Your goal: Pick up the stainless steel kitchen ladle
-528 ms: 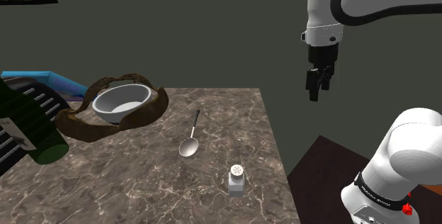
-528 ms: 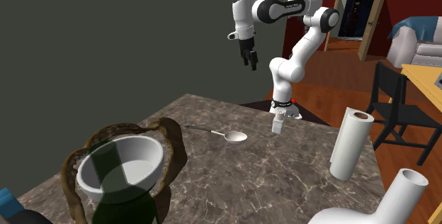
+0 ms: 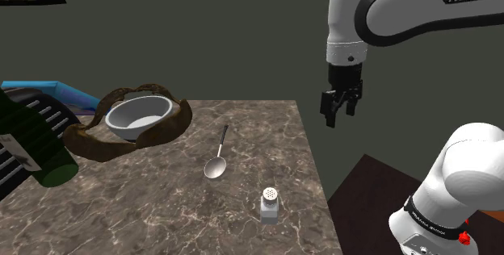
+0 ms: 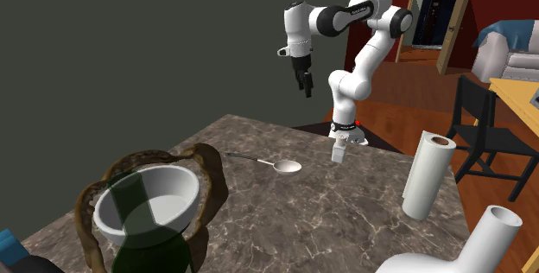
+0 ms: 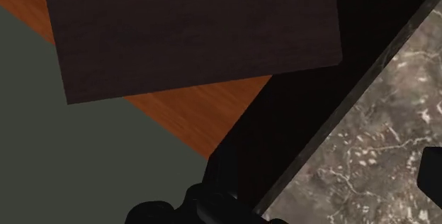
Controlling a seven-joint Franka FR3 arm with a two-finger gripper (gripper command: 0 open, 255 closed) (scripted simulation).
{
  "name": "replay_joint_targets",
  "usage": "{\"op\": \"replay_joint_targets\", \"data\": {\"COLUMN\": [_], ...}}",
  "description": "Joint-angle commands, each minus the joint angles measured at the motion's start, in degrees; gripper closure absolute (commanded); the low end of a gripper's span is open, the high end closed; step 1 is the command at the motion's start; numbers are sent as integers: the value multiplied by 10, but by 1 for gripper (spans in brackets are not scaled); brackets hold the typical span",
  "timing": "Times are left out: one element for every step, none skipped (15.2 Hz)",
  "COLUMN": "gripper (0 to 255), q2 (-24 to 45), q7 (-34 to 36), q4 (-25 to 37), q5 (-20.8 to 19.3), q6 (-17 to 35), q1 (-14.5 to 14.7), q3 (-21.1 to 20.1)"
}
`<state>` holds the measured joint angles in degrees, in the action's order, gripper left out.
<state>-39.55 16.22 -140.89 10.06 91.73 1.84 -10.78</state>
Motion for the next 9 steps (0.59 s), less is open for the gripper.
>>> {"op": "replay_joint_targets", "data": {"gripper": [0,0,0,0,0,0,0,0,0], "q2": [21,34,47,62,77,93,110,127,145], "q7": [44,64,85,105,126,146,167,188,209], "q4": [4,8,13,19,25,33,41,50,60], "q5": [21,29,36,43,48,52,56,57,58], "q6": [30,45,61,76,92,107,122,137,152], "q1": [0,0,-1,-2,-3,-5,-7,-10,-13], "q3": [-25,-37,-49,-61,-73,-84,-96,-108,-119]}}
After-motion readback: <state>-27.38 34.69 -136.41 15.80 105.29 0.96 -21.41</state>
